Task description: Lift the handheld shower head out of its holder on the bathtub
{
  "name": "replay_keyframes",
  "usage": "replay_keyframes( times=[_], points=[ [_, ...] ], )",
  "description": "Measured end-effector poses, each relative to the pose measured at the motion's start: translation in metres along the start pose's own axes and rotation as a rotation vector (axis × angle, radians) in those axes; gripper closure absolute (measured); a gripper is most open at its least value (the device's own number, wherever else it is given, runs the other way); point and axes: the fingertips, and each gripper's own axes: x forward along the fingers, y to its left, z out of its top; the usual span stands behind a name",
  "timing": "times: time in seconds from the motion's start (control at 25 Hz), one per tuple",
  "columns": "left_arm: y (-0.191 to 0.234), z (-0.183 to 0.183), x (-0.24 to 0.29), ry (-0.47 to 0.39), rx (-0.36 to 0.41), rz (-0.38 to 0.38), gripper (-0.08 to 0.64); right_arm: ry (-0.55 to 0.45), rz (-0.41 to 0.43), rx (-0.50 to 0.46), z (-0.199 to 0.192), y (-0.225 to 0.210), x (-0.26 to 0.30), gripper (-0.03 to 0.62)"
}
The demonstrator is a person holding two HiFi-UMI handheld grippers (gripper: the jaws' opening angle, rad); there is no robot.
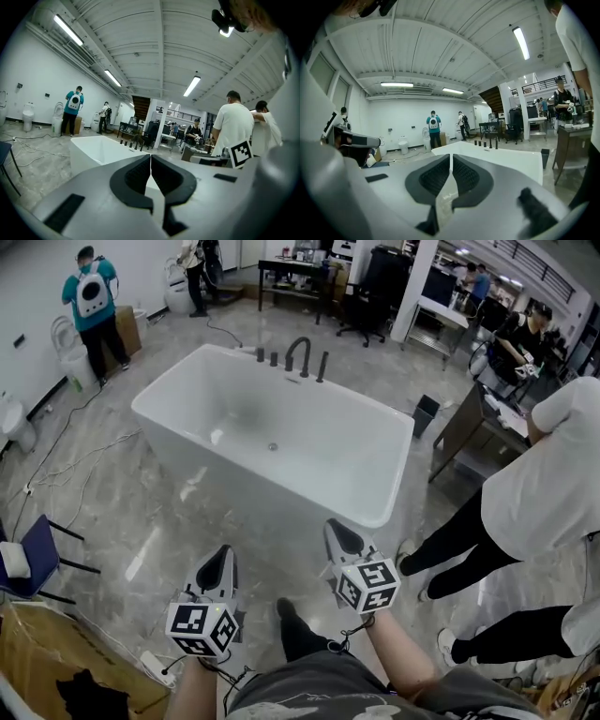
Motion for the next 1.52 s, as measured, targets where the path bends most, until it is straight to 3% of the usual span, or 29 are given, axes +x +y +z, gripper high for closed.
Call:
replay_keyframes(
  times=[0.56,1.12,1.36,1.52],
  points=[
    [0.043,0.047,0.166,0.011,0.022,-0.005,0.545,0.022,-0.047,0.051,0.026,-0.115,0.141,0.558],
    [0.085,0.060,0.229,0.031,0.024,-0.033,0.545,0.057,-0.088,0.073,0.020,-0.139,0.198,0.558],
    [0.127,0.073,0.269,0.033,-0.011,-0.171,0.545,0.052,-0.186,0.087,0.031,-0.131,0.237,0.558],
    [0.161,0.088,0.298,0.039,-0.026,-0.225,0.545,0.051,-0.249,0.092,0.041,-0.127,0.268,0.558]
  ],
)
